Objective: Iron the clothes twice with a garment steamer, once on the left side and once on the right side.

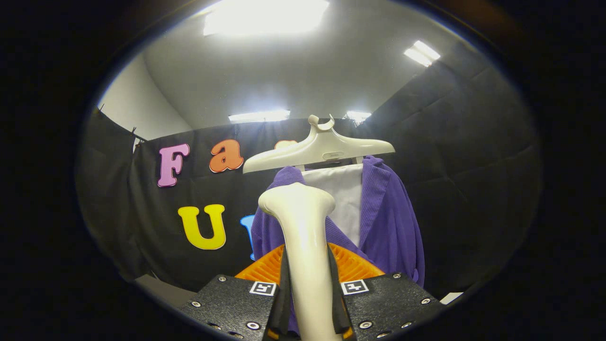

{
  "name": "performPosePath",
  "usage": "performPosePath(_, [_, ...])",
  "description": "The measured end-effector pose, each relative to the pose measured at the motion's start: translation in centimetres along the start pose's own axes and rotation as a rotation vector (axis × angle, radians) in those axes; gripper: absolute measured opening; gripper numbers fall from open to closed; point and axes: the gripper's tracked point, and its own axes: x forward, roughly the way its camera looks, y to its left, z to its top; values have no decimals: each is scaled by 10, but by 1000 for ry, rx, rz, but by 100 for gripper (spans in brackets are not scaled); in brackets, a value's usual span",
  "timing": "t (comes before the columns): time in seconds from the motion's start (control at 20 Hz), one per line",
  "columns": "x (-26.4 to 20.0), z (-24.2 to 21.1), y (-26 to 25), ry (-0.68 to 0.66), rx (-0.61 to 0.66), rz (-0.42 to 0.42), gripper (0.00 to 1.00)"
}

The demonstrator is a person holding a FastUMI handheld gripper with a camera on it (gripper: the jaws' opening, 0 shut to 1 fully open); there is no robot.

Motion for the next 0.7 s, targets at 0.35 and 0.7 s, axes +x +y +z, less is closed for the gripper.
performPosePath(0.35, [7, -33, -6, 46, -31, 0, 35])
performPosePath(0.7, [-1, -83, -21, 121, -93, -16, 35])
